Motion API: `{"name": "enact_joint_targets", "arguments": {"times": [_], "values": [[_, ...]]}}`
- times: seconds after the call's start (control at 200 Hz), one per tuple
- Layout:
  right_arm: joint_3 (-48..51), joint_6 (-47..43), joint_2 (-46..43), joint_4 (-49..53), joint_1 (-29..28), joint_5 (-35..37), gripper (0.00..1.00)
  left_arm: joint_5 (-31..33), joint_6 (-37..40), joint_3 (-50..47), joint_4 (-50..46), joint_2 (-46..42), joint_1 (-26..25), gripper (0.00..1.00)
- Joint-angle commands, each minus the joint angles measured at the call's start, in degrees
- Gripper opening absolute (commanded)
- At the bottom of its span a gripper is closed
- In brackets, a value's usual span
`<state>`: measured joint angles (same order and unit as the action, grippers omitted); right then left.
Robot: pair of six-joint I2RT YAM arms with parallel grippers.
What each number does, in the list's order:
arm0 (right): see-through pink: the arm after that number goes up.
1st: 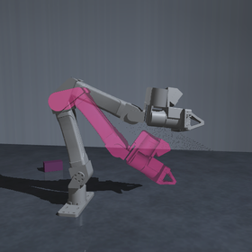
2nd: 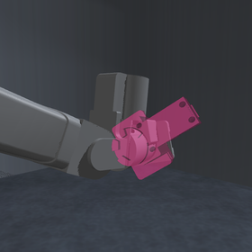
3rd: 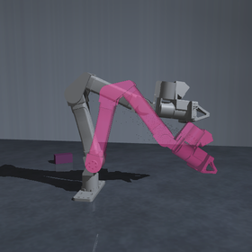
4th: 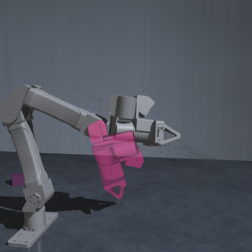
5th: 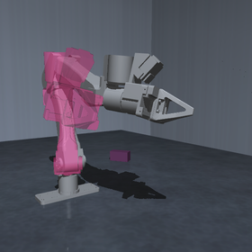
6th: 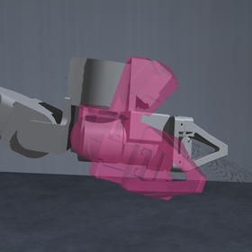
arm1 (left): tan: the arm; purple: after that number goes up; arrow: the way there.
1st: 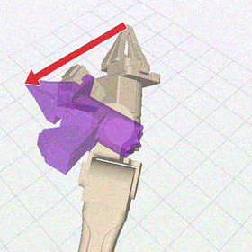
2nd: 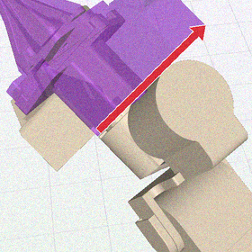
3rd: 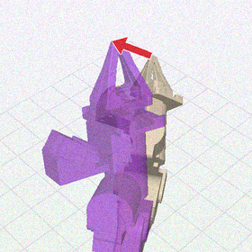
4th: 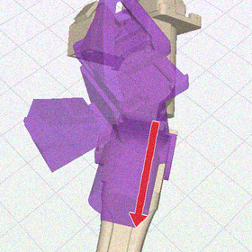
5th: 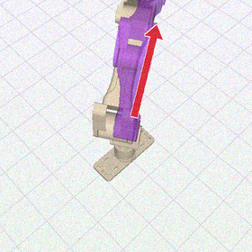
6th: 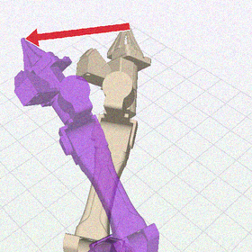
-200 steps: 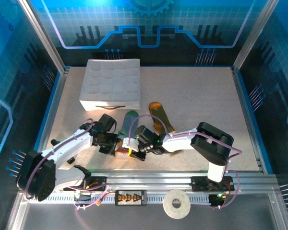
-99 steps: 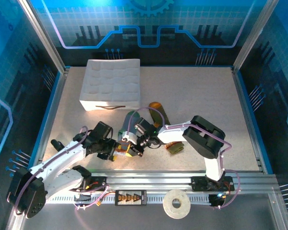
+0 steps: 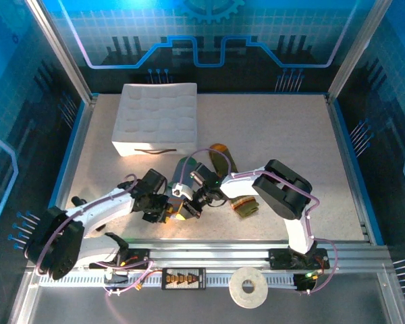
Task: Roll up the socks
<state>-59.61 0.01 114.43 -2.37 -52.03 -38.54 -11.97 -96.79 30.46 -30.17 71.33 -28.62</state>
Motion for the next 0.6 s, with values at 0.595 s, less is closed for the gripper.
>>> {"name": "enact_joint_targets", "arguments": {"times": [0.595], "values": [[20.69, -36.54, -23.21, -18.05, -16.94, 48.33, 0.47, -0.83, 2.24, 6.09, -12.67, 13.97, 1.96, 0.00]]}}
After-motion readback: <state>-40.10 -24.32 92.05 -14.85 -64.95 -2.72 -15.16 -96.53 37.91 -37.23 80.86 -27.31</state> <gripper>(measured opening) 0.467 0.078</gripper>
